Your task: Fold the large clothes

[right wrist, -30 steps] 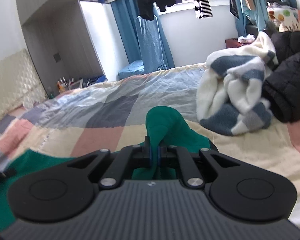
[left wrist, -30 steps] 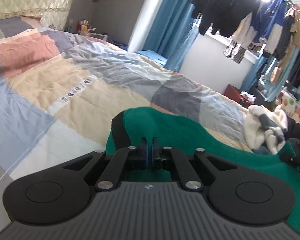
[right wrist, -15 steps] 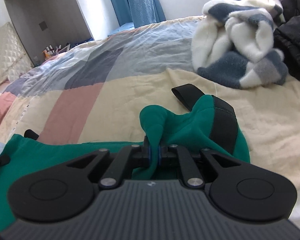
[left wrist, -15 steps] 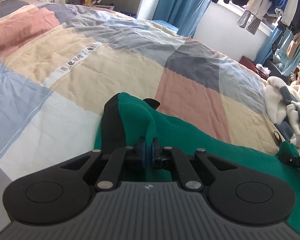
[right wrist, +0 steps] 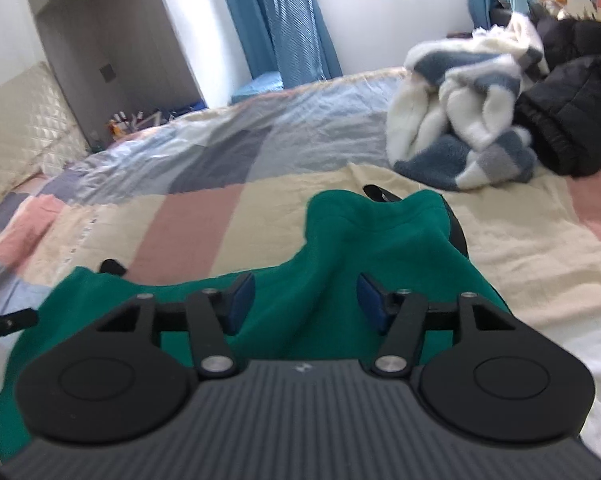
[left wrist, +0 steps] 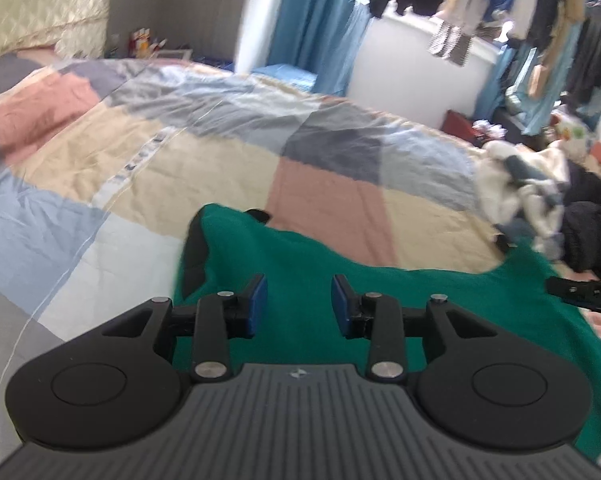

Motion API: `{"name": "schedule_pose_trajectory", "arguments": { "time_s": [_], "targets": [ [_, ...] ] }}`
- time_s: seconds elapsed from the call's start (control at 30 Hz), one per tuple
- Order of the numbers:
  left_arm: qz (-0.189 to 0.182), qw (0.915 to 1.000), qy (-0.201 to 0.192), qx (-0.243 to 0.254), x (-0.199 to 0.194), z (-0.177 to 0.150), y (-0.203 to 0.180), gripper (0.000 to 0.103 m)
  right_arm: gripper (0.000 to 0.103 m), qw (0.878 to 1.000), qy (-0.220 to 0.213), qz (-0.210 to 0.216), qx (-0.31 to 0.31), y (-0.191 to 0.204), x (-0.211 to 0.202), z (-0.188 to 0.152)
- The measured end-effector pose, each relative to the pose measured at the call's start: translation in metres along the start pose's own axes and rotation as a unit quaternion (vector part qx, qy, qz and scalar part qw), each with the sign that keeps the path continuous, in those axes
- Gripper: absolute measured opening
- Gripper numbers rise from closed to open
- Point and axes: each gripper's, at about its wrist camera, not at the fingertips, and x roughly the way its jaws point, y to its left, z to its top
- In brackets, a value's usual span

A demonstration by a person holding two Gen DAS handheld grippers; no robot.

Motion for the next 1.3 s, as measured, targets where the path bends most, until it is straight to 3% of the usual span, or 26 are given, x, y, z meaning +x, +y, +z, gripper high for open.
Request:
{"name": "schedule_pose_trajectory", "arguments": {
  "time_s": [0.3,0.53,0.6,0.97,1.17,1.3],
  "targets": [
    [-0.054,0.9981,-0.008,0.029,-0.057,-0.037,-0.043,0.040,0.060,0.998,-0.035,0.035,-0.036,0.036,-0.071,-0.019],
    [-0.067,0.9946,0.000,0.079,-0.083,-0.083,-0.063,0.038,0.053,0.997,-0.020,0.055,-0.054,0.055,-0.104,-0.062],
    [-0.061,0.9946,0.000,0.085,-0.083,-0.095,-0.064,0.037,0.043,0.996,-0.015,0.052,-0.070,0.062,-0.105,-0.071],
    [-0.030,0.9939,0.067,0.083,-0.043,-0.120,-0.055,0.035,0.041,0.992,0.052,0.025,-0.111,0.073,-0.057,-0.113],
    [-0.048,0.9960,0.057,0.049,-0.040,-0.122,-0.044,0.035,0.041,0.993,0.048,0.032,-0.105,0.069,-0.050,-0.119],
    [-0.079,0.9959,0.040,-0.016,-0.057,-0.117,-0.029,0.037,0.041,0.995,0.044,0.053,-0.070,0.060,-0.060,-0.112]
  ]
}}
